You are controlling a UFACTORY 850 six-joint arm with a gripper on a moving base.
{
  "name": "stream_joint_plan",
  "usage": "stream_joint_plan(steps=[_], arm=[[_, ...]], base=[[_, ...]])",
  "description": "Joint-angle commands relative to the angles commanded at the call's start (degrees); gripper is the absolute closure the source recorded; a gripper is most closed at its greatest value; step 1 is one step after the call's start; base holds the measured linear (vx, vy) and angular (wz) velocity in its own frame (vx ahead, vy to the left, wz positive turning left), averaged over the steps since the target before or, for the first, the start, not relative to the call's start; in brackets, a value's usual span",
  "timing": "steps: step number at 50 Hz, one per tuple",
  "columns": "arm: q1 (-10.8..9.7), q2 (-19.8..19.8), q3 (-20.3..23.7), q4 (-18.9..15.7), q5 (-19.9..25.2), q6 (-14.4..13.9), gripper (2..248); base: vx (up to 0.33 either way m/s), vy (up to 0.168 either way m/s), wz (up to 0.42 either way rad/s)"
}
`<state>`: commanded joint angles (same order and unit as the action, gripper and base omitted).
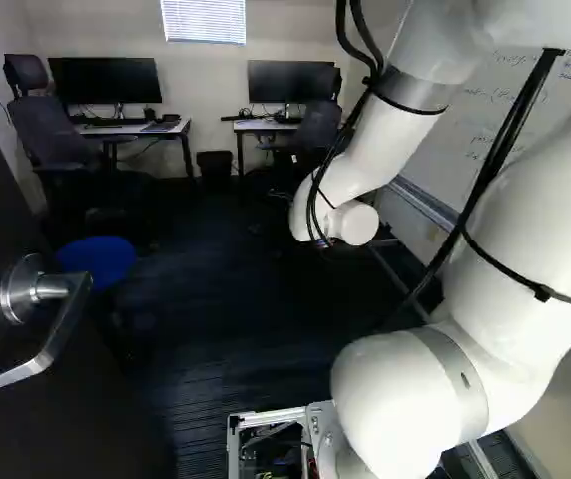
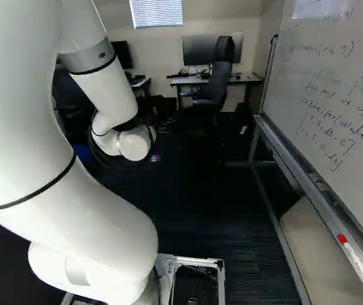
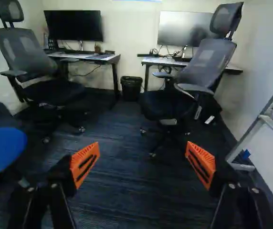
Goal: Open the door and move inside
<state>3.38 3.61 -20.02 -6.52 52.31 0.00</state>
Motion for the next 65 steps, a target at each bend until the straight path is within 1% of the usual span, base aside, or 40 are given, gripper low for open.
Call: stream_joint_plan(steps=[15,41,65], arm=[[-0.72,2.63,3.19,1.38,-0.49,0.0,3],[-2.43,8.89,10.79,4.68,-1.66,0.0,3],[-3.27,11.97,14.52,6.3,-2.23,0.0,3]], base=[[0.0,0.0,0.0],[0.0,0.0,0.0],[0.0,0.0,0.0]])
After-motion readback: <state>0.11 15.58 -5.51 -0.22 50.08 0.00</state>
